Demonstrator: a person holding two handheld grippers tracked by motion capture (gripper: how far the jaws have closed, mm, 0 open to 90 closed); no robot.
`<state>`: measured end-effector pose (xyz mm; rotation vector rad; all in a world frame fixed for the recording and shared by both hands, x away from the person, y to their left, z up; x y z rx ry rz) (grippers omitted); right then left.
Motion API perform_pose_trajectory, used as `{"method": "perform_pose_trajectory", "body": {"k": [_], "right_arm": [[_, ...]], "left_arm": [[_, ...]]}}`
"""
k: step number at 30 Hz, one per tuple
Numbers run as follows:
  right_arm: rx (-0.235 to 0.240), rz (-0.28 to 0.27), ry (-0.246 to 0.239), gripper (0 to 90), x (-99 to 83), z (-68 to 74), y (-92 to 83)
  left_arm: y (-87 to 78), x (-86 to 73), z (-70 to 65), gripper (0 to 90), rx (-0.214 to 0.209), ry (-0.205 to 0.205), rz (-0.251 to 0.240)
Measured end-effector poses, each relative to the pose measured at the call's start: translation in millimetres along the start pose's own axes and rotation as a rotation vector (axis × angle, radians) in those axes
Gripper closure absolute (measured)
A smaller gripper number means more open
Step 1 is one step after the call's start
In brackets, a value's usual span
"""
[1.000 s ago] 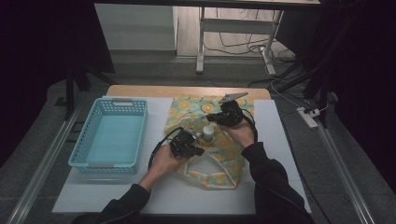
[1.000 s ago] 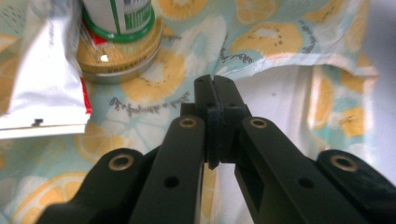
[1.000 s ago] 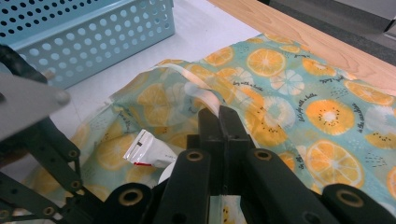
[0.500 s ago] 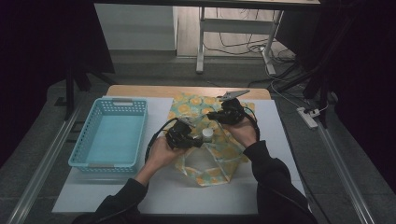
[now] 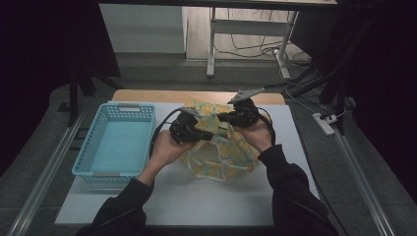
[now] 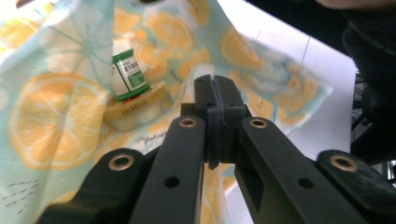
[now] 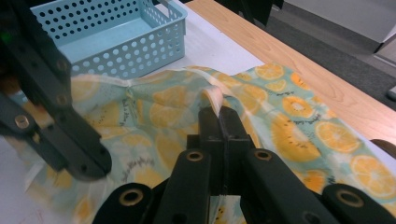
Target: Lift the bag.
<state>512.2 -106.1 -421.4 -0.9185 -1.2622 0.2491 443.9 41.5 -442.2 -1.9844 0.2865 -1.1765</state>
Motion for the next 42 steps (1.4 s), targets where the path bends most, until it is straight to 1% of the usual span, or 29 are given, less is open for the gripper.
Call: {"method": "perform_pose_trajectory", "body": {"k": [5, 7, 9, 13, 19, 22, 27, 31, 34, 39, 41, 42], "right_arm": [[0.006, -0.010, -0.009, 90.0, 5.5, 2.0, -6.6], [0.005, -0.015, -0.012, 90.0, 8.6, 3.8, -10.0], [0.006, -0.020, -0.019, 90.0, 12.4, 5.6, -13.3], [0.005, -0.038, -0.032, 90.0, 22.0, 9.4, -22.3], [0.001, -0.058, -0.050, 90.0, 36.6, 14.6, -35.4], [0.001, -0.063, -0.059, 90.0, 42.6, 17.2, -39.8], [0.006, -0.082, -0.067, 90.0, 52.6, 20.8, -48.1], [0.008, -0.101, -0.070, 90.0, 60.7, 21.7, -56.2], [0.002, -0.119, -0.075, 90.0, 67.3, 22.8, -63.7], [-0.017, -0.138, -0.090, 90.0, 78.2, 24.1, -76.0], [-0.023, -0.146, -0.095, 90.0, 82.5, 24.7, -80.8], [-0.027, -0.149, -0.097, 90.0, 84.5, 25.1, -83.2]], "left_arm": [[-13.1, 12.3, -0.4, 90.0, -0.005, 0.007, -0.018], [-18.1, 17.5, -1.1, 90.0, 0.001, 0.013, -0.022], [-24.5, 24.0, -1.2, 90.0, 0.003, 0.016, -0.036], [-38.6, 37.7, -1.9, 90.0, 0.025, 0.026, -0.054], [-55.9, 54.1, -2.7, 90.0, 0.023, 0.035, -0.087], [-64.1, 61.1, -2.8, 90.0, 0.022, 0.032, -0.107], [-77.1, 72.4, -2.0, 90.0, 0.039, 0.037, -0.120], [-88.2, 80.6, -2.3, 90.0, 0.062, 0.046, -0.131], [-95.9, 87.4, -4.2, 90.0, 0.073, 0.047, -0.150], [-106.9, 97.4, -5.1, 90.0, 0.100, 0.050, -0.163], [-112.4, 101.3, -6.1, 90.0, 0.098, 0.054, -0.180], [-115.2, 103.2, -6.7, 90.0, 0.105, 0.053, -0.184]]}}
Point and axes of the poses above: each handheld gripper's, and its own axes: y roughly forward along the jaws, x roughly out of its top, z roughly to its left, the point moved 5 cm from there along y, roughly forward along the jaws, and after that the axes turned 8 degrees about z, right-handed, at the moved point
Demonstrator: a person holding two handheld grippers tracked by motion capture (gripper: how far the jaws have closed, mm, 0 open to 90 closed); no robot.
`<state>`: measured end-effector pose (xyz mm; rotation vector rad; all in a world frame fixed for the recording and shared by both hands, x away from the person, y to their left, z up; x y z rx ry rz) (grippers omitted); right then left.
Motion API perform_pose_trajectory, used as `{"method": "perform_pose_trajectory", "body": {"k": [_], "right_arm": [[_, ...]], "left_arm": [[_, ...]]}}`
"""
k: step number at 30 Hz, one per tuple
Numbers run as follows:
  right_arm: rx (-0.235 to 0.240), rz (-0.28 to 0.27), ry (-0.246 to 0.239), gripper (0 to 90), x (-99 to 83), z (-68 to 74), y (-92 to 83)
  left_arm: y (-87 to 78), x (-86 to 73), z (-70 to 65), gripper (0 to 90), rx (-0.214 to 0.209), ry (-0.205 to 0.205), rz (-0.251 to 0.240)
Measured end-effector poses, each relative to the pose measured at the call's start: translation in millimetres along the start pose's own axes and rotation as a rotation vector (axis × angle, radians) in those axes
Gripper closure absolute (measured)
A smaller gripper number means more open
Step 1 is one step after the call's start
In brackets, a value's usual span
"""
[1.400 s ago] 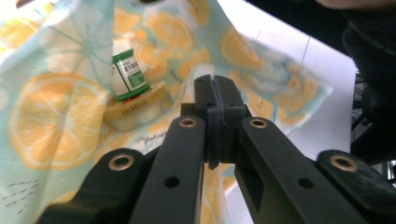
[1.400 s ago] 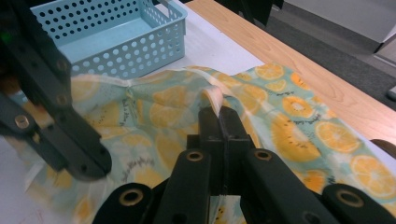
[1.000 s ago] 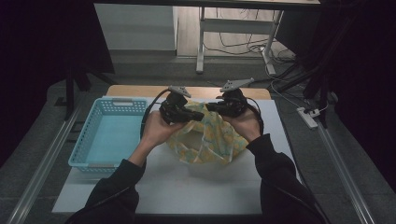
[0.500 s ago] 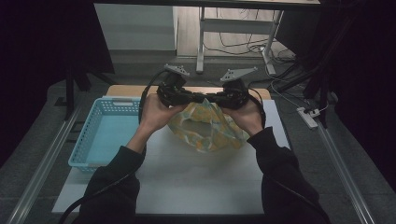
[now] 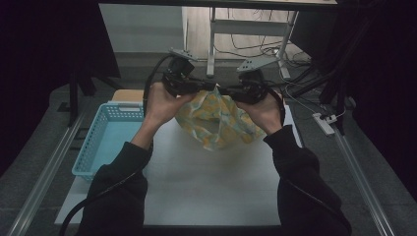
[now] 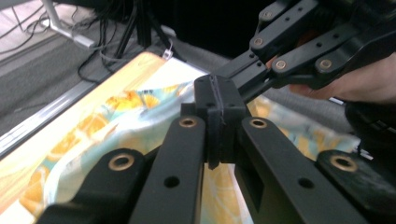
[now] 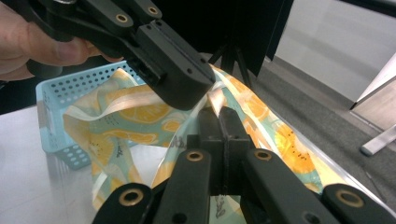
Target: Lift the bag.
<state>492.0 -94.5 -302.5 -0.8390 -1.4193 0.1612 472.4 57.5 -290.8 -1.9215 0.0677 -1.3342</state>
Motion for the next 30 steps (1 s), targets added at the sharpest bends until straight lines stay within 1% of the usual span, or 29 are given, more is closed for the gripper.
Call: {"method": "perform_pose_trajectory", "body": {"k": [1, 5, 12, 22, 25, 30], "right_arm": [[-0.002, -0.001, -0.001, 90.0, 2.3, 0.3, -1.9], [-0.005, -0.019, -0.010, 90.0, 11.5, 1.9, -8.4], [-0.014, -0.042, -0.025, 90.0, 26.1, 4.1, -17.4], [-0.033, -0.063, -0.039, 90.0, 40.0, 4.6, -26.0], [-0.039, -0.064, -0.042, 90.0, 41.9, 4.0, -26.7], [-0.041, -0.062, -0.025, 90.0, 38.2, -0.4, -23.2]], "left_arm": [[-2.2, 2.3, -0.4, 90.0, 0.010, 0.004, -0.001], [-9.8, 10.1, -2.3, 90.0, 0.026, 0.012, -0.015], [-23.6, 20.6, -3.4, 90.0, 0.041, 0.014, -0.048], [-38.9, 28.7, -4.6, 90.0, 0.058, 0.021, -0.078], [-40.6, 29.2, -4.6, 90.0, 0.059, 0.019, -0.085], [-37.2, 25.2, 0.2, 90.0, 0.068, 0.014, -0.078]]}}
Point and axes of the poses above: each handheld gripper's, and its own axes: y roughly forward along the jaws, x roughly out of its top, z roughly to its left, the point moved 5 cm from there along y, roughly forward along the jaws, and after that the axes turned 8 degrees about z, right-handed, at the moved point
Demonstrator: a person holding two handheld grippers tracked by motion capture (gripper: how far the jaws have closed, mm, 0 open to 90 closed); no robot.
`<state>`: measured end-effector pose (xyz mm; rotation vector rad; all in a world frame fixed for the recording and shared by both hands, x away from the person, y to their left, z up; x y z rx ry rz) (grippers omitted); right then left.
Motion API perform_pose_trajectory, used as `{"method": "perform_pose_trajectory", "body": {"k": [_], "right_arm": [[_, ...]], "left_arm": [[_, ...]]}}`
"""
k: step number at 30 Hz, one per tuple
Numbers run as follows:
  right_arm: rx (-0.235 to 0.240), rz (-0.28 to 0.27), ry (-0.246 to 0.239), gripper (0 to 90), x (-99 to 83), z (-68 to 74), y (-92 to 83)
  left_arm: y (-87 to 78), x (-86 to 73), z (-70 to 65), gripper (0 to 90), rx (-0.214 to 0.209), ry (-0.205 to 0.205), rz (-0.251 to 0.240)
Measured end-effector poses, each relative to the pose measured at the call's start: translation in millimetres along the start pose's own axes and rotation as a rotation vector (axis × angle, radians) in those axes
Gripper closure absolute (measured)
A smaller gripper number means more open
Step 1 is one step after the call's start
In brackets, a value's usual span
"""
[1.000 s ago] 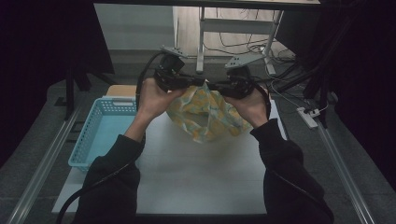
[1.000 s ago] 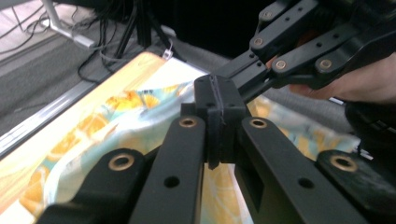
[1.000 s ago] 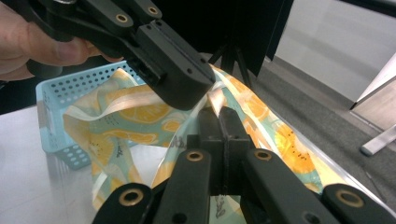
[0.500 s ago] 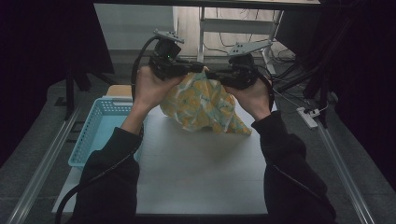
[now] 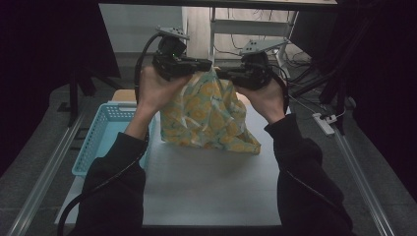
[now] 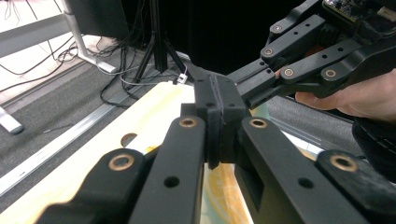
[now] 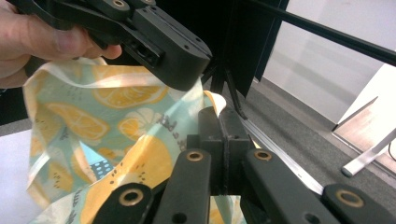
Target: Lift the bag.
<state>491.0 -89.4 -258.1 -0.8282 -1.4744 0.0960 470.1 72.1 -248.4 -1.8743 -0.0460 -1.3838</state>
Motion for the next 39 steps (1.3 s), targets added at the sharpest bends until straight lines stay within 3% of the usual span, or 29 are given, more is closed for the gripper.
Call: {"method": "perform_pose_trajectory", "body": {"k": [9, 18, 22, 30, 39], "right_arm": [[-0.003, 0.027, 0.036, 90.0, -9.9, -8.0, 12.1], [0.002, 0.043, 0.041, 89.5, -16.7, -9.6, 19.1], [0.006, 0.043, 0.046, 80.9, -18.8, -8.7, 20.0], [0.026, 0.041, 0.060, 70.5, -23.6, -5.6, 19.9], [0.027, 0.060, 0.095, 56.7, -42.1, -6.8, 21.8]], "left_arm": [[13.7, -6.4, 8.8, 89.7, 0.062, 0.032, 0.031], [18.1, -12.9, 10.3, 87.9, 0.049, 0.040, 0.019], [16.9, -14.9, 11.0, 74.0, 0.044, 0.033, -0.004], [18.5, -27.9, 16.6, 58.7, 0.042, 0.012, 0.013], [19.9, -48.5, 17.6, 38.1, 0.043, -0.004, 0.023]]}}
Point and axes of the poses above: each handheld gripper's, and its own axes: y roughly forward along the jaws, x roughly out of its top, z roughly to its left, the point moved 5 cm from there along y, roughly forward along the jaws, and after that the axes turned 8 degrees about z, right-handed, at the moved point
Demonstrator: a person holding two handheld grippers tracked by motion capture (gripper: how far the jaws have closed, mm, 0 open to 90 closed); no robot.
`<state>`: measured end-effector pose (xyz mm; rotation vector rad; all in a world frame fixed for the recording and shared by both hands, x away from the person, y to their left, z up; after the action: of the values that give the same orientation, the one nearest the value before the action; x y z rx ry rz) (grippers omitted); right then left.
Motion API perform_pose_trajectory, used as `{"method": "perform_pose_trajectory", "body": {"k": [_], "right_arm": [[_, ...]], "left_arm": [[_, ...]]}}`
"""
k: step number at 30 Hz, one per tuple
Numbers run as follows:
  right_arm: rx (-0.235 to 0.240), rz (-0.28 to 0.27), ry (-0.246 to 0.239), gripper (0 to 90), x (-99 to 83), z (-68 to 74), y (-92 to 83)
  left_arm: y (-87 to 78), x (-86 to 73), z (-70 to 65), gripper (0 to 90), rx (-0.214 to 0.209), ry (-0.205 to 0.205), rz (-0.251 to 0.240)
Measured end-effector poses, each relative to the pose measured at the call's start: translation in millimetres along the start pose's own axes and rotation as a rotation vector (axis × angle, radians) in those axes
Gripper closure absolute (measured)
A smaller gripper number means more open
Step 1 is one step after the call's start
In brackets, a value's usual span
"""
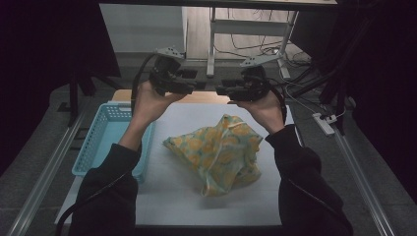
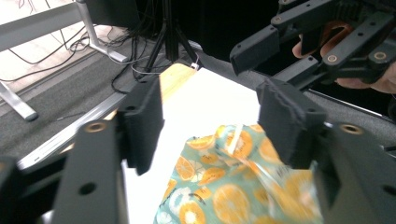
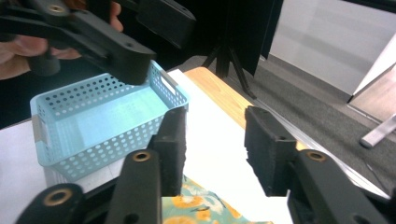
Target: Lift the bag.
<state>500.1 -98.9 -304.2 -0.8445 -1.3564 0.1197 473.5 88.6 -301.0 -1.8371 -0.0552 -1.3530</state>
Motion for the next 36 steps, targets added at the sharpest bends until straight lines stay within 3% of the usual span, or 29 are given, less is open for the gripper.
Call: {"method": "perform_pose_trajectory", "body": {"k": [6, 12, 20, 30, 36], "right_arm": [[0.014, 0.004, 0.031, 48.6, -17.1, -1.5, 1.2], [-0.001, 0.004, 0.041, 39.1, -35.1, -1.7, -0.1], [0.000, -0.012, 0.063, 28.9, -56.4, -1.1, -4.7], [-0.013, 0.015, 0.074, 25.5, -87.8, 4.6, -10.2], [-0.014, 0.029, 0.086, 18.5, -106.1, 9.9, -11.9]], "left_arm": [[2.7, -17.4, -2.7, 25.4, 0.008, -0.009, 0.024], [7.9, -41.9, -2.5, 12.5, 0.029, -0.019, 0.068], [7.1, -75.3, 1.1, 7.8, 0.010, -0.080, 0.075], [-3.0, -114.5, -1.7, 2.9, -0.003, -0.121, 0.061], [-8.9, -139.2, -5.5, 0.0, 0.002, -0.142, 0.068]]}}
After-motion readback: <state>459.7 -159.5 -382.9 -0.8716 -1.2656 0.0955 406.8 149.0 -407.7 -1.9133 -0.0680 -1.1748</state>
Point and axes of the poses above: each handheld gripper's, and its own axes: y roughly forward along the jaws, x roughly out of its top, z roughly to its left, the point moved 5 cm from there along y, roughly forward along the jaws, and after that the axes turned 8 degrees about z, right-handed, at the moved point
